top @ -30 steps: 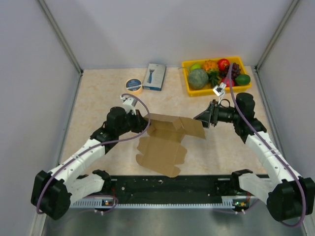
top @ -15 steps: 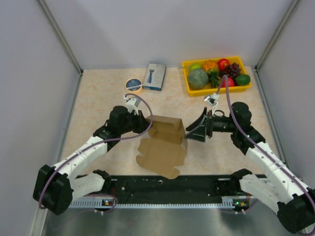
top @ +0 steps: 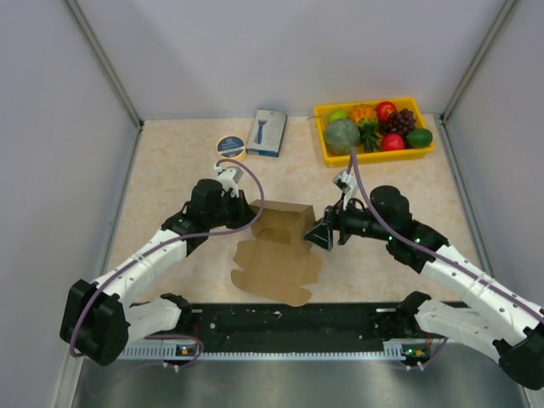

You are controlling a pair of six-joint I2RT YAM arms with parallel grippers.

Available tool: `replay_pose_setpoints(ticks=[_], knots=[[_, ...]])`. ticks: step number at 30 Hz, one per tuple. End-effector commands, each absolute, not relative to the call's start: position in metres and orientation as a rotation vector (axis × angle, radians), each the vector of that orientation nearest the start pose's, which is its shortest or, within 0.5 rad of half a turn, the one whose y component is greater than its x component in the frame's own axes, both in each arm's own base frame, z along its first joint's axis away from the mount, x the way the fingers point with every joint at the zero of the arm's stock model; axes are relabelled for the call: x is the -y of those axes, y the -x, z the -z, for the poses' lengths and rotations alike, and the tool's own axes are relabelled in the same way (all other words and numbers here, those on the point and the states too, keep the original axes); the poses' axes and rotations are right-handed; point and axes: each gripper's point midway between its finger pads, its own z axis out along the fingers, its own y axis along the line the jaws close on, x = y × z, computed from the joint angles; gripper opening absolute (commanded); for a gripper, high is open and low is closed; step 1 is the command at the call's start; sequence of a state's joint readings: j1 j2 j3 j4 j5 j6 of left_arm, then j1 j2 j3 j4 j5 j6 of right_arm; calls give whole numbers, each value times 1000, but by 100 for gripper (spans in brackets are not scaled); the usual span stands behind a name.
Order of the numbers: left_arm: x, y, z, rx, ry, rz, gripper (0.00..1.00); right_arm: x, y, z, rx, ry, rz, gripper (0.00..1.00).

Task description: Fold the paper box

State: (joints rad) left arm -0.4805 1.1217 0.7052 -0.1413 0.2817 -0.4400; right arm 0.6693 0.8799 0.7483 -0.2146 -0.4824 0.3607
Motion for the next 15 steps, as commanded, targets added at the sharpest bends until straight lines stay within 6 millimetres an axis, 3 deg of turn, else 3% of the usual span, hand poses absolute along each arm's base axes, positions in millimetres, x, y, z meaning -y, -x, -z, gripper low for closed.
replay_pose_setpoints(ticks=[1, 4, 10, 15], knots=[[217, -274, -170, -2200, -203, 824, 0, -254, -205, -235, -1948, 559, -864, 70], [211, -274, -168, -2222, -161, 793, 0, -247, -213, -228, -1972, 489, -748, 70], [207, -272, -163, -2265, -106, 777, 0, -253, -221, -215, -2013, 482, -560, 68], [204, -270, -162, -2269, -84, 758, 0, -257, -234, -221, -1992, 433, -411, 68]])
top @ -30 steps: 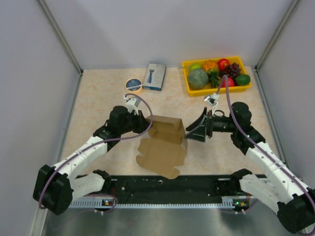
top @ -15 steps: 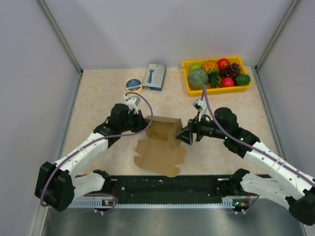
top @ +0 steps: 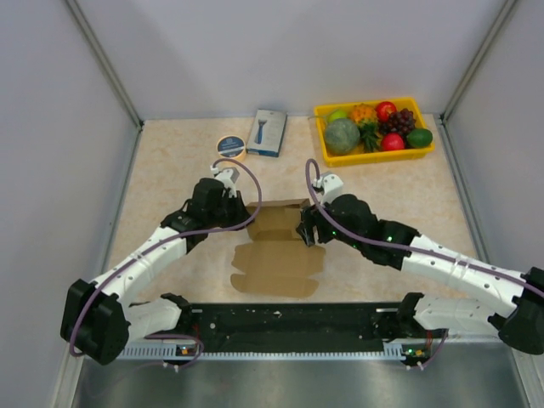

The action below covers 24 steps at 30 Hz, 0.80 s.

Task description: Fold the paper box

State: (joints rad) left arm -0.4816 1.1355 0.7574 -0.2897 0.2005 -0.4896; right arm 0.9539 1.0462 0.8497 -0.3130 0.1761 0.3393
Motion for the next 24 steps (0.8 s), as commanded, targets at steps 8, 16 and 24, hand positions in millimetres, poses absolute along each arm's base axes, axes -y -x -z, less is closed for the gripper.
replay_pose_setpoints(ticks=[8, 16, 24], knots=[[197, -271, -169, -2239, -48, 714, 0, -268, -261, -230, -1930, 449, -196, 44], [209, -261, -194, -2127, -68, 864, 43, -273, -266, -211, -1865, 503, -87, 0], [198, -240, -223, -1973, -163, 881, 76, -265, -262, -216, -1843, 490, -441, 0]])
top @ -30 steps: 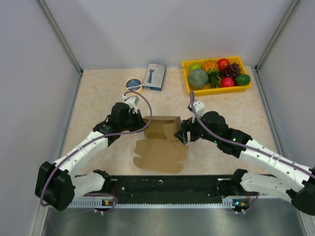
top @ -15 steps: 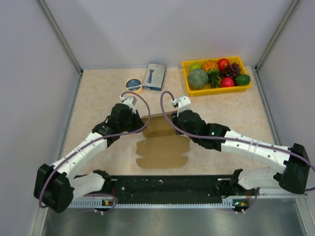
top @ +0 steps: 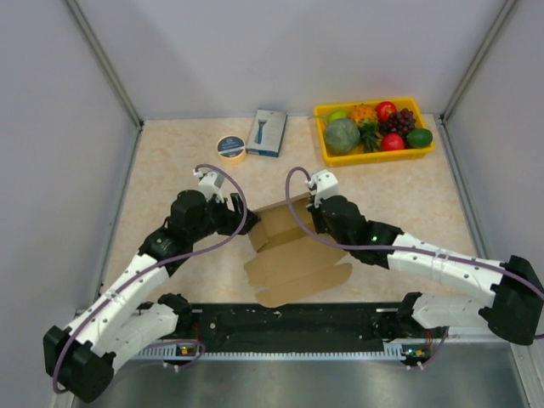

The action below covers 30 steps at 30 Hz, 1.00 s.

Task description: Fold the paper box

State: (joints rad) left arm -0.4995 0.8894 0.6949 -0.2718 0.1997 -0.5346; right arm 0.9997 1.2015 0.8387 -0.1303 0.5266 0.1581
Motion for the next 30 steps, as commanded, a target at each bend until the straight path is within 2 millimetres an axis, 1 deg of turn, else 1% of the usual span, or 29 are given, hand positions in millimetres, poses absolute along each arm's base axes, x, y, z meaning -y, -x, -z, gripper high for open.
replay_pose_setpoints(ticks=[1, 2, 4, 7, 8, 10, 12, 13, 14, 15, 16, 17, 18, 19, 20, 21, 22, 24, 25, 26, 27, 28, 30], knots=[[197, -237, -223, -1968, -171, 879, 80, -261, -262, -213, -1849, 485, -442, 0], [195, -234, -228, -1953, -175, 883, 81, -259, -262, -215, -1846, 484, -447, 0], [195, -230, -230, -1954, -194, 891, 81, -254, -263, -216, -1850, 478, -440, 0], [200, -225, -228, -1981, -241, 907, 82, -250, -262, -219, -1871, 452, -429, 0], [201, -225, -226, -1993, -250, 908, 86, -248, -263, -220, -1881, 438, -418, 0], [203, -227, -222, -2018, -261, 889, 87, -247, -263, -224, -1896, 404, -422, 0], [205, -227, -219, -2035, -271, 868, 87, -242, -264, -221, -1919, 374, -391, 0], [203, -233, -218, -2037, -245, 824, 86, -243, -262, -223, -1924, 356, -392, 0], [202, -234, -215, -2053, -240, 793, 84, -238, -263, -220, -1939, 339, -357, 0], [208, -230, -212, -2066, -272, 768, 78, -239, -262, -221, -1942, 329, -351, 0], [199, -243, -211, -2076, -214, 637, 75, -240, -262, -224, -1943, 299, -355, 0], [201, -244, -207, -2093, -223, 596, 74, -241, -261, -225, -1945, 284, -336, 0], [205, -238, -200, -2129, -243, 553, 72, -241, -258, -222, -1967, 283, -315, 0], [206, -243, -196, -2158, -228, 508, 67, -244, -260, -221, -1982, 246, -311, 0], [205, -246, -191, -2174, -206, 474, 65, -246, -259, -218, -1996, 231, -308, 0], [206, -248, -189, -2188, -189, 468, 61, -245, -257, -213, -2018, 219, -301, 0], [208, -252, -181, -2214, -179, 444, 53, -247, -256, -207, -2039, 182, -307, 0], [201, -257, -173, -2243, -137, 376, 47, -246, -254, -198, -2062, 148, -293, 0], [199, -261, -165, -2262, -126, 330, 44, -244, -252, -191, -2085, 119, -293, 0], [196, -263, -161, -2269, -111, 304, 36, -243, -251, -187, -2090, 106, -287, 0], [190, -268, -159, -2258, -68, 251, 32, -244, -247, -183, -2093, 102, -281, 0], [186, -269, -153, -2258, -53, 213, 27, -242, -244, -179, -2108, 80, -272, 0], [181, -273, -149, -2229, -24, 138, 12, -239, -241, -172, -2119, 43, -233, 0]])
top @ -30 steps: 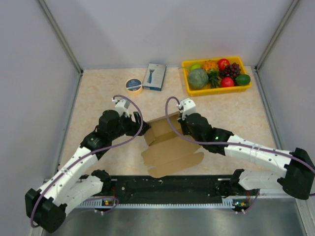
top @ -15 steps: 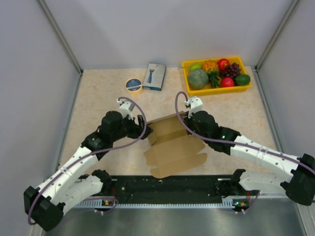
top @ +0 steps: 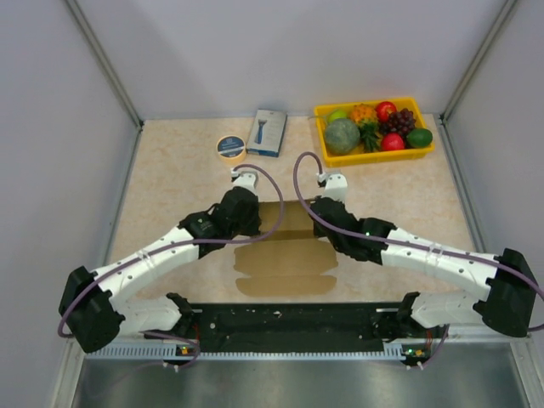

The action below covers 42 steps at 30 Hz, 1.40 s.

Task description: Fold the paper box

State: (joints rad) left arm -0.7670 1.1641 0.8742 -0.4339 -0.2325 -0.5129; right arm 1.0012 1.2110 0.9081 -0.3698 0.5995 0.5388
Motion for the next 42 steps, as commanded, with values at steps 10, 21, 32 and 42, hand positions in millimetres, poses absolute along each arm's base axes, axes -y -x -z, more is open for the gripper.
replay_pose_setpoints(ticks=[10, 21, 32, 42], knots=[[181, -271, -121, -2164, -57, -289, 0, -238, -222, -158, -2139, -110, -139, 0], [240, -245, -99, -2323, -234, 288, 56, -225, -217, -140, -2198, -39, -254, 0], [238, -230, -135, -2289, -250, 494, 63, -232, -214, -127, -2242, 2, -253, 0], [227, -226, -142, -2272, -243, 477, 38, -236, -214, -124, -2252, 14, -255, 0]])
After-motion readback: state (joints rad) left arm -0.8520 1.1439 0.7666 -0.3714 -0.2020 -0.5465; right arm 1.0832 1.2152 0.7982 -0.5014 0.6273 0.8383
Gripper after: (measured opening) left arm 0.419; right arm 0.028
